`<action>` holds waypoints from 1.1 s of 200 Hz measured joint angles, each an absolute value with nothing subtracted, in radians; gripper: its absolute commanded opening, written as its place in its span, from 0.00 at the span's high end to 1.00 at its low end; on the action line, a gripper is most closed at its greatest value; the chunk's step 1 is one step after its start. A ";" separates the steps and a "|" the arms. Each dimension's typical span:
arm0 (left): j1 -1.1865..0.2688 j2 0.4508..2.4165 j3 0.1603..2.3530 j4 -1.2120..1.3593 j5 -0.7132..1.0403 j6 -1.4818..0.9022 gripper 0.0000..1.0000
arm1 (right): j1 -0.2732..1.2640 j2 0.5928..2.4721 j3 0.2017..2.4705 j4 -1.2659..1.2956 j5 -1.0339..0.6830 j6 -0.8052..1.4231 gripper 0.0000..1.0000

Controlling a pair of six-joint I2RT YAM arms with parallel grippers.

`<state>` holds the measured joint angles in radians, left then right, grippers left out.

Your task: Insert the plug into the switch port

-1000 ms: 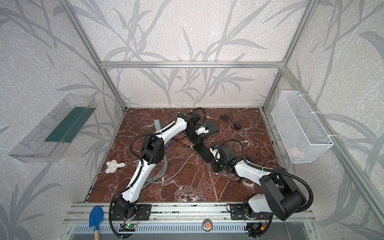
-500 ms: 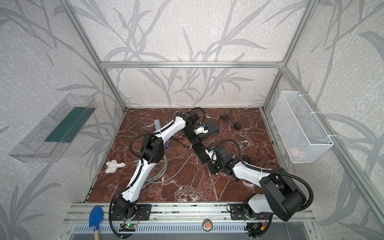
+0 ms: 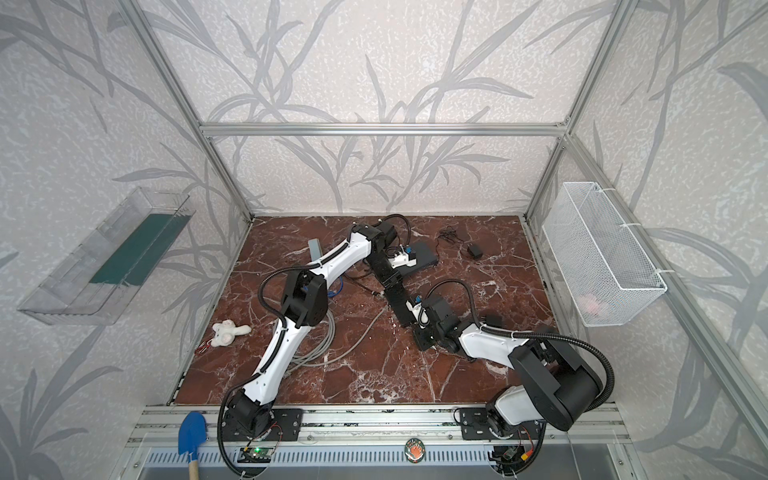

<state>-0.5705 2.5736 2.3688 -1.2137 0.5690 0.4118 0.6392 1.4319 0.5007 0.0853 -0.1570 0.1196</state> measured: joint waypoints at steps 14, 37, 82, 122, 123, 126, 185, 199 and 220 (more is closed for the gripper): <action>-0.574 2.574 2.369 -1.209 0.568 0.412 0.46 | 0.649 1.428 0.494 0.094 -0.138 0.118 0.96; -0.580 2.574 2.369 -1.201 0.566 0.413 0.46 | 0.656 1.420 0.485 0.103 -0.105 0.122 0.96; -0.587 2.574 2.366 -1.183 0.557 0.417 0.46 | 0.666 1.421 0.481 0.113 -0.051 0.138 0.96; -0.588 2.574 2.356 -1.167 0.554 0.419 0.47 | 0.673 1.423 0.474 0.132 -0.022 0.152 0.95; -0.588 2.574 2.356 -1.167 0.554 0.419 0.47 | 0.673 1.423 0.474 0.132 -0.022 0.153 0.95; -0.588 2.574 2.356 -1.167 0.554 0.419 0.47 | 0.673 1.423 0.474 0.132 -0.020 0.154 0.96; -0.583 2.574 2.353 -1.156 0.554 0.419 0.49 | 0.683 1.440 0.469 0.175 0.018 0.187 0.94; -0.582 2.573 2.346 -1.151 0.560 0.419 0.49 | 0.684 1.440 0.466 0.181 0.021 0.191 0.94; -0.578 2.571 2.339 -1.146 0.572 0.419 0.49 | 0.688 1.440 0.462 0.189 0.030 0.196 0.94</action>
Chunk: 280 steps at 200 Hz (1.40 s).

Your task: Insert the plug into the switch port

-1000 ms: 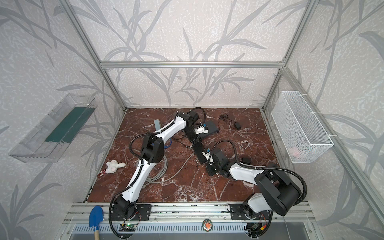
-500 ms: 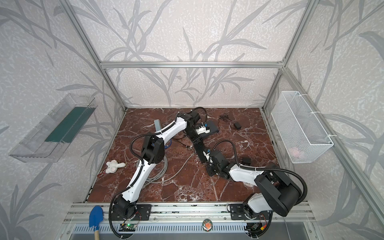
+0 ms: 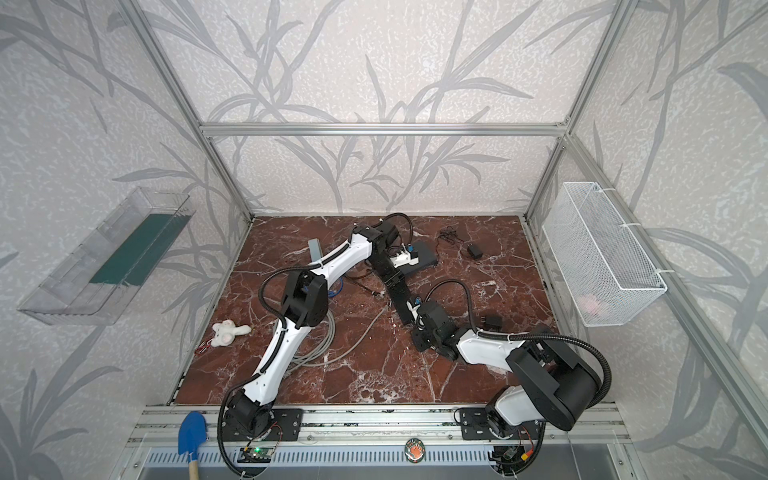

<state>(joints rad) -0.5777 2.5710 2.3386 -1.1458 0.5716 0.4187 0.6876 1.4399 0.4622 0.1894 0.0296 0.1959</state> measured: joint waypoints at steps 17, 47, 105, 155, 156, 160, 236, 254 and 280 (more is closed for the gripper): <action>-0.576 2.567 2.328 -1.137 0.576 0.419 0.50 | 0.690 1.443 0.461 0.195 0.036 0.200 0.94; -0.570 2.541 2.279 -1.085 0.572 0.414 0.50 | 0.690 1.468 0.461 0.243 0.051 0.200 0.93; -0.569 2.503 2.207 -1.021 0.566 0.400 0.52 | 0.695 1.474 0.458 0.266 0.068 0.191 0.92; -0.569 2.466 2.136 -0.970 0.566 0.388 0.53 | 0.700 1.503 0.458 0.319 0.105 0.216 0.88; -0.569 2.465 2.135 -0.969 0.566 0.388 0.53 | 0.699 1.504 0.458 0.320 0.105 0.216 0.88; -0.569 2.460 2.127 -0.964 0.566 0.389 0.53 | 0.699 1.508 0.458 0.328 0.109 0.217 0.88; -0.569 2.442 2.091 -0.936 0.553 0.366 0.53 | 0.699 1.529 0.449 0.389 0.123 0.221 0.85; -0.572 2.440 2.094 -0.955 0.551 0.332 0.53 | 0.684 1.507 0.449 0.348 0.127 0.222 0.78; -0.577 2.440 2.093 -0.992 0.550 0.275 0.52 | 0.658 1.460 0.455 0.247 0.128 0.221 0.66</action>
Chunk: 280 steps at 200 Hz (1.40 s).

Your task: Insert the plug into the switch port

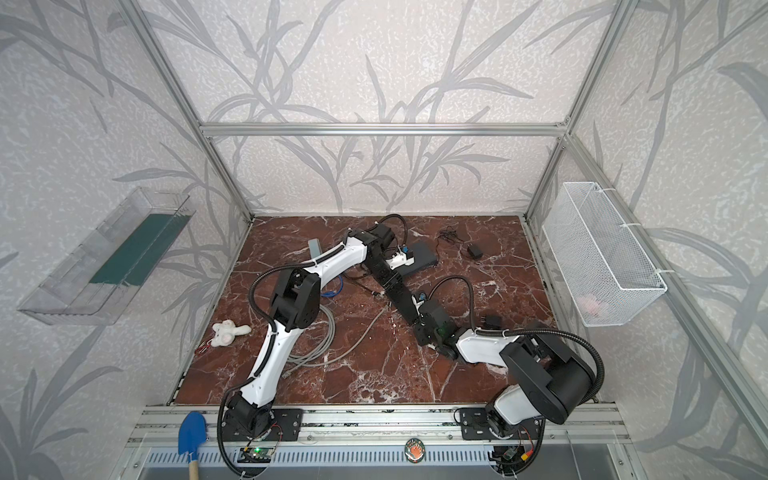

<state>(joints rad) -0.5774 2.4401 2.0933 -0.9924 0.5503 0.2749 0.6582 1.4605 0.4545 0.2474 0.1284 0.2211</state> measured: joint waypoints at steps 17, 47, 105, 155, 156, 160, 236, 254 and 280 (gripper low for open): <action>-0.585 2.440 2.093 -1.017 0.543 0.244 0.51 | 0.648 1.435 0.468 0.168 0.123 0.220 0.60; -0.595 2.426 2.069 -1.040 0.543 0.203 0.51 | 0.641 1.367 0.495 0.030 0.102 0.220 0.52; -0.599 2.419 2.057 -1.050 0.537 0.152 0.49 | 0.624 1.235 0.526 -0.122 0.025 0.216 0.53; -0.600 2.421 2.071 -1.078 0.521 0.138 0.49 | 0.562 1.230 0.527 -0.208 -0.002 0.270 0.57; -0.600 2.421 2.072 -1.079 0.521 0.138 0.49 | 0.562 1.231 0.527 -0.209 -0.001 0.272 0.57; -0.601 2.422 2.073 -1.081 0.520 0.138 0.49 | 0.562 1.235 0.527 -0.209 -0.002 0.275 0.57; -0.601 2.430 2.089 -1.101 0.516 0.138 0.49 | 0.562 1.363 0.539 -0.148 -0.060 0.302 0.67; -0.601 2.434 2.096 -1.108 0.517 0.138 0.50 | 0.563 1.363 0.539 -0.144 -0.066 0.294 0.76; -0.601 2.445 2.117 -1.121 0.520 0.139 0.51 | 0.563 1.364 0.539 -0.134 -0.066 0.282 0.84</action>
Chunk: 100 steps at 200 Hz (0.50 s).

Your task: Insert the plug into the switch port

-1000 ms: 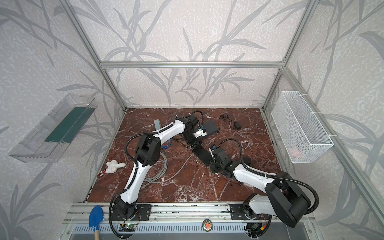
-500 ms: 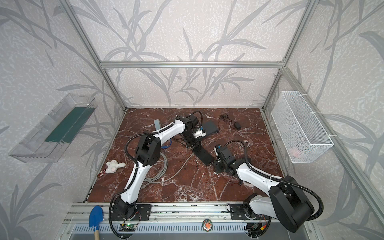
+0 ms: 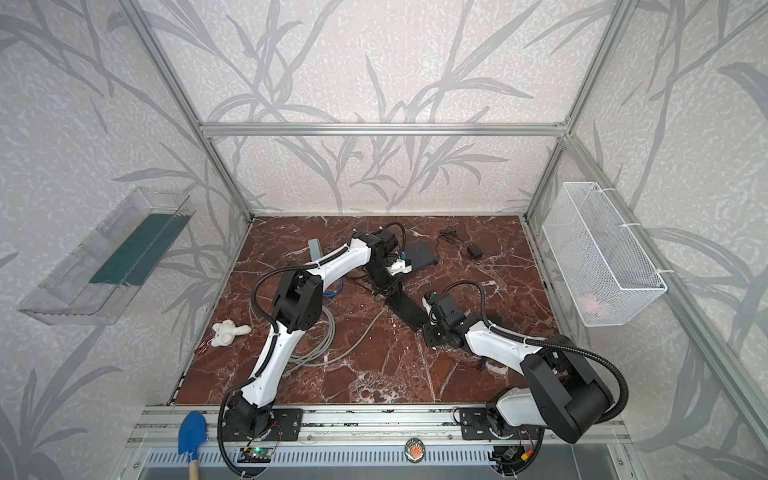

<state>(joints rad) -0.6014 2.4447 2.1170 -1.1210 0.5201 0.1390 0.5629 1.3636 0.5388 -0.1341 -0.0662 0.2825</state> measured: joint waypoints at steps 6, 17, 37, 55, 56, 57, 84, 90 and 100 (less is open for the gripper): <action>-0.601 2.447 2.122 -1.124 0.521 0.139 0.52 | 0.563 1.365 0.539 -0.131 -0.067 0.281 0.86; -0.601 2.452 2.128 -1.129 0.525 0.143 0.53 | 0.564 1.369 0.539 -0.127 -0.072 0.277 0.89; -0.601 2.457 2.139 -1.142 0.535 0.160 0.54 | 0.564 1.372 0.534 -0.117 -0.074 0.270 0.93; -0.599 2.463 2.146 -1.153 0.543 0.181 0.54 | 0.564 1.369 0.517 -0.091 -0.076 0.261 0.95; -0.599 2.463 2.146 -1.154 0.543 0.181 0.54 | 0.564 1.369 0.516 -0.089 -0.077 0.261 0.95; -0.599 2.463 2.147 -1.156 0.543 0.182 0.54 | 0.564 1.368 0.515 -0.088 -0.077 0.260 0.95; -0.599 2.480 2.175 -1.179 0.545 0.209 0.54 | 0.564 1.355 0.490 -0.049 -0.078 0.234 0.96; -0.599 2.486 2.184 -1.183 0.545 0.212 0.54 | 0.565 1.354 0.488 -0.047 -0.079 0.228 0.96; -0.599 2.497 2.205 -1.199 0.546 0.220 0.54 | 0.566 1.354 0.487 -0.043 -0.080 0.216 0.96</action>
